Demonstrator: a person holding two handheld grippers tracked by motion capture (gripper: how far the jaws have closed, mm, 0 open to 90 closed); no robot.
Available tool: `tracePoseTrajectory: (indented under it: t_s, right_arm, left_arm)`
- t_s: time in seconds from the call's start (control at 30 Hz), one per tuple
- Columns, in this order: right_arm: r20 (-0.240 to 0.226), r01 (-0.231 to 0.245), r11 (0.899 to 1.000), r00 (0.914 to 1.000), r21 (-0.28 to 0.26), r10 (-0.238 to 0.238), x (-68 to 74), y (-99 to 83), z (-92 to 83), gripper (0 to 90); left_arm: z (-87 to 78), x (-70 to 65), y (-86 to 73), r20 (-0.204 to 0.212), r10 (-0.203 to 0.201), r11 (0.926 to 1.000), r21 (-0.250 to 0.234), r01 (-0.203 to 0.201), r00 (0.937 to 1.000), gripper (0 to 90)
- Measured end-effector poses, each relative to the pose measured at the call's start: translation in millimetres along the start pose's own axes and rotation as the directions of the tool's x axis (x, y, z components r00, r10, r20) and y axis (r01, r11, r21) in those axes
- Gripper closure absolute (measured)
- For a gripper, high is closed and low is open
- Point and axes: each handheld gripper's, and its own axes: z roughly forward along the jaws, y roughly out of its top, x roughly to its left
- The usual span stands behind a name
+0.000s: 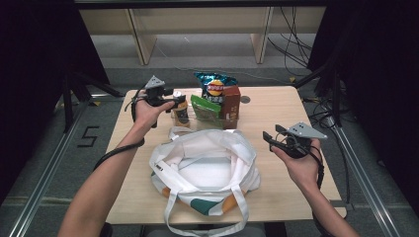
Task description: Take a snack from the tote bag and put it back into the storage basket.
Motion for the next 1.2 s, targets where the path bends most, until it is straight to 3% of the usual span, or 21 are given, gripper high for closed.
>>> tracePoseTrajectory:
  t_s: [0.13,0.27,0.33,0.43,0.53,0.6,0.8,0.93,1.2]
  right_arm:
    - [-0.004,0.016,1.000,0.9999,-0.004,-0.016,-2.6,0.1,0.5,44.8]
    - [0.004,-0.012,1.000,0.9999,0.007,0.012,0.1,0.0,-0.6,44.8]
    - [0.004,0.025,1.000,0.9997,-0.001,-0.025,-2.8,-0.1,0.6,44.8]
    - [0.013,0.020,1.000,0.9997,-0.019,-0.020,-1.6,-0.7,1.8,44.8]
    - [-0.004,0.013,1.000,0.9999,0.001,-0.013,-1.6,0.2,0.5,44.8]
    - [0.014,0.019,1.000,0.9997,-0.021,-0.018,-1.5,-0.6,1.9,44.8]
    - [0.003,0.023,1.000,0.9997,-0.001,-0.023,-1.8,-0.1,0.9,44.8]
    - [0.006,0.000,1.000,1.0000,0.006,0.000,0.3,-0.2,0.0,44.8]
    - [0.005,-0.002,1.000,1.0000,0.005,0.002,0.6,-0.2,0.4,44.8]
  left_arm:
    - [-2.8,-1.4,1.2,-0.004,0.003,1.0000,0.002,-0.003,1.0000,26.3]
    - [-7.2,-3.3,3.2,-0.002,-0.008,0.9999,-0.008,0.008,1.0000,24.7]
    - [-9.6,-4.7,4.6,-0.005,-0.008,0.9999,-0.010,0.008,1.0000,24.3]
    - [-11.8,-5.0,5.5,-0.012,-0.007,0.9999,-0.010,0.007,0.9999,23.6]
    - [-15.8,-6.1,5.6,-0.024,-0.016,0.9998,-0.011,0.015,0.9996,23.5]
    - [-17.9,-5.8,5.2,-0.029,-0.019,0.9997,-0.013,0.019,0.9994,23.4]
    - [-24.9,-6.7,2.5,-0.038,-0.027,0.9996,-0.014,0.026,0.9989,22.4]
    - [-30.8,-8.7,2.5,-0.051,-0.028,0.9995,-0.018,0.027,0.9983,22.3]
    - [-41.4,-14.5,1.5,-0.042,-0.025,0.9996,-0.017,0.024,0.9988,22.2]
